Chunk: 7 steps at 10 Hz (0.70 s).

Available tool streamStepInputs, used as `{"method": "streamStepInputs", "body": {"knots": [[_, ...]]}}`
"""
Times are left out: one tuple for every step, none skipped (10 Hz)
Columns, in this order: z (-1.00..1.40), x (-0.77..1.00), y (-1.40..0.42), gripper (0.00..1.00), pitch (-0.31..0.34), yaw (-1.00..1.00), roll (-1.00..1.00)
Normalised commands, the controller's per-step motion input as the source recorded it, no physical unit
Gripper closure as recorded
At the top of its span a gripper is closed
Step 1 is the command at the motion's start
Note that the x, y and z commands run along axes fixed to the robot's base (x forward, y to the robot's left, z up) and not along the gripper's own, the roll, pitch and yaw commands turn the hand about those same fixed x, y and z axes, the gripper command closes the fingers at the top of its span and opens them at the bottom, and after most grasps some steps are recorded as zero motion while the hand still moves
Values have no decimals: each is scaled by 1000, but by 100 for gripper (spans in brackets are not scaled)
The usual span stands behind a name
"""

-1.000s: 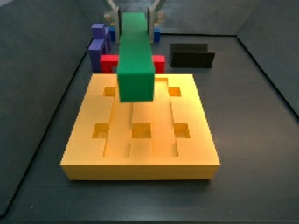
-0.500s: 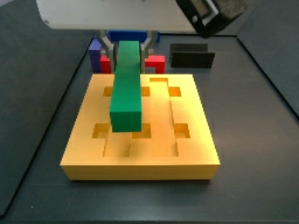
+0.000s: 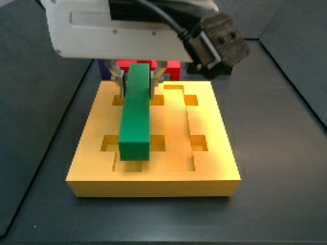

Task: Pick up the green object. Move up. Move to above the board. Insert the green object.
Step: Insert the green object.

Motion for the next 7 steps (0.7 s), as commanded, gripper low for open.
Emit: {"method": "streamStepInputs", "body": {"knots": [[-286, -151, 0, 100, -44, -14, 24], [-277, -183, 0, 100, -36, -11, 41], [-263, -197, 0, 100, -36, -9, 41], [-217, -157, 0, 100, -26, 0, 37], [-191, 0, -63, 100, -27, -3, 0], [-197, 20, -120, 100, 0, -14, 0], [-194, 69, -149, 100, 0, -29, 13]]}}
